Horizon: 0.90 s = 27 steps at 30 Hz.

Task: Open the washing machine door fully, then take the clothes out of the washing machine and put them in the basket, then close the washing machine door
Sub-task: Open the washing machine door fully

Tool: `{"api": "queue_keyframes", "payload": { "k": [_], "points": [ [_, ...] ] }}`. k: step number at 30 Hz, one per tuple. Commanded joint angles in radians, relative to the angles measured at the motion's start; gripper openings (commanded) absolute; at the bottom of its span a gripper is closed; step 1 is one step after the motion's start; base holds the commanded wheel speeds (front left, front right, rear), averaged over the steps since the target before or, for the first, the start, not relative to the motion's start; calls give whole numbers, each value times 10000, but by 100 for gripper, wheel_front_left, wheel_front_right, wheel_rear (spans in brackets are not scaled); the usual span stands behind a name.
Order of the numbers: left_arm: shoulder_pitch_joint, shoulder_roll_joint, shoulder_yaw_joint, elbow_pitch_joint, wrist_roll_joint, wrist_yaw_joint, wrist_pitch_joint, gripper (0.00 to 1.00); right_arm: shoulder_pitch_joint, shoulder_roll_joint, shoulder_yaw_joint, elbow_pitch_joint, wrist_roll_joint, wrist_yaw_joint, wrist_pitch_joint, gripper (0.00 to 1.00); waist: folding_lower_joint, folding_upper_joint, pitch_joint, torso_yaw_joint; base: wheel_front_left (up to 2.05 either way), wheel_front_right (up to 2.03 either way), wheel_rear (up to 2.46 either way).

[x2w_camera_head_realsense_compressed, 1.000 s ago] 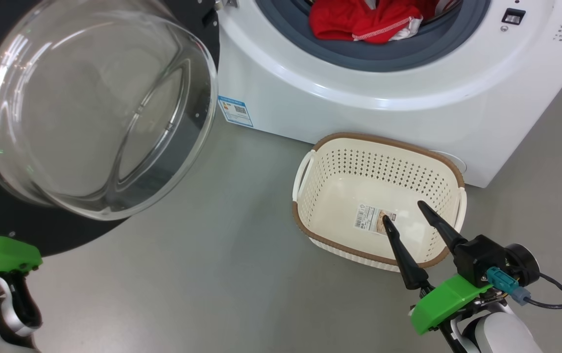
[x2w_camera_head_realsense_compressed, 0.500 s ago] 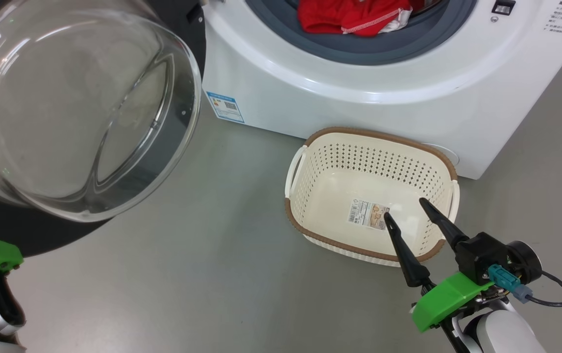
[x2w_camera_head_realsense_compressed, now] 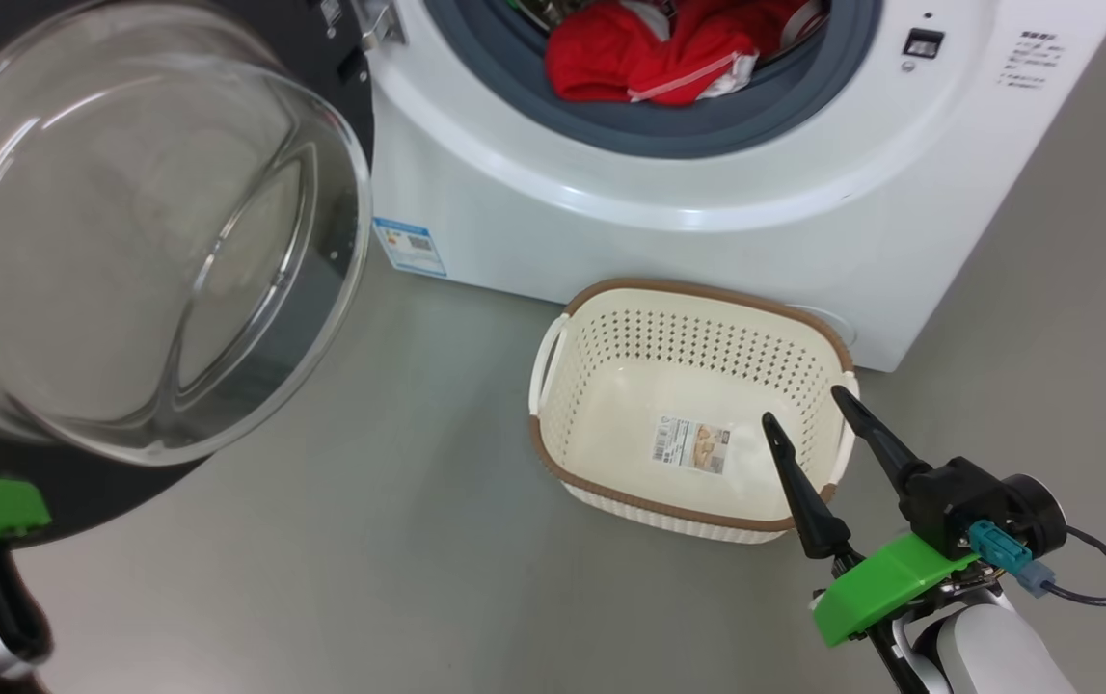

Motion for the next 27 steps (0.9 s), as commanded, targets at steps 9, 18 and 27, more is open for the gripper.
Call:
{"api": "queue_keyframes", "payload": {
  "k": [9, 18, 27],
  "points": [
    [625, 134, -719, -2197, 35, -844, 202, 100, -293, 87, -145, 141, 390, 63, -523, 100, 0, 0, -635, -675, 0, 0, 0],
    [1297, -63, -1879, -3111, -98, -1479, 1004, 100, -315, 88, -669, 359, 579, 63, -803, 100, 0, 0, -1159, -1720, 0, 0, 0],
    [2012, -51, -2512, -3073, -272, -1878, 1288, 100, -88, 88, -992, -136, 546, 63, -841, 100, 0, 0, -1500, -2935, 0, 0, 0]
  ]
}}
